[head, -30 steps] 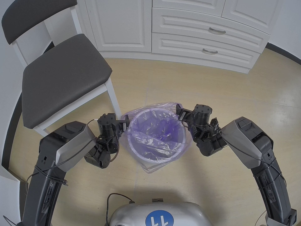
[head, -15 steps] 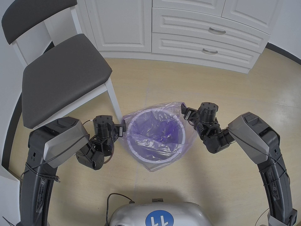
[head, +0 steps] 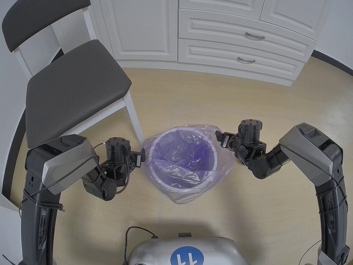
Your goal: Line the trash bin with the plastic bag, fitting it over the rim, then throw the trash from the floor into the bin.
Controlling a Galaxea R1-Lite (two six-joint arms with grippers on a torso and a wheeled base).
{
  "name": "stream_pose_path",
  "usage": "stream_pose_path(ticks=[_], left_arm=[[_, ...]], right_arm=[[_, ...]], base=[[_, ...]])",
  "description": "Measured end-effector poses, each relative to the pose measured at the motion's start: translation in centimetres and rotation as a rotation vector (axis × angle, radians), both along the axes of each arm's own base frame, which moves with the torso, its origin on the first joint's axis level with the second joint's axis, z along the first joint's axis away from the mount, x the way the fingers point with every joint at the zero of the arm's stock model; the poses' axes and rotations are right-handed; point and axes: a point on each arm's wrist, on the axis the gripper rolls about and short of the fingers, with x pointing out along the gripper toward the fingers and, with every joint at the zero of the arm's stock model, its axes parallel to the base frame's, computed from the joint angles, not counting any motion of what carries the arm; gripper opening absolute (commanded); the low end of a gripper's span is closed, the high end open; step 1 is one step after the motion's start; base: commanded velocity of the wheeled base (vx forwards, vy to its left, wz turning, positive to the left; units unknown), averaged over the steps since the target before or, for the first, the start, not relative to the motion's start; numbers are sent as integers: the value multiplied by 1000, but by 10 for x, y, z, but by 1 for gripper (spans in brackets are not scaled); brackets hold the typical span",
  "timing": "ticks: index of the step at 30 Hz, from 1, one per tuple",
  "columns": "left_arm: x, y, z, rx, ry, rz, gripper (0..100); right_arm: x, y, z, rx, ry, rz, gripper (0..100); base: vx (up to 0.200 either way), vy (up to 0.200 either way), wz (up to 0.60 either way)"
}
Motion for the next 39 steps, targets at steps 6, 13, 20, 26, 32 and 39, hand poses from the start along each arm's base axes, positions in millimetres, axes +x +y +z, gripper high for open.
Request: stream_pose_path(ticks=[6,13,20,26,32,39], left_arm=[[1,2,-1,3,6,1,100],[2,2,-10,7,33,-10,100],[2,5,-16,15,62,-10,100],[2,7,-21,21,80,-7,100],[2,7,-29,19,103,-31,100],[1,7,-45,25,135,-45,100]], right_arm=[[0,2,-16,-15,45,17,100],[-5,-5,0,1,25,12,100],[-24,-12,22,-1,37,58,100],[-39,-25,16,-99,126,100,100],[-42,-34,14,-114,164,95,100],[-40,-35,1,-123,204,110,100]], base=[[0,0,0],[0,0,0],[0,0,0],[0,0,0],[0,0,0],[0,0,0]])
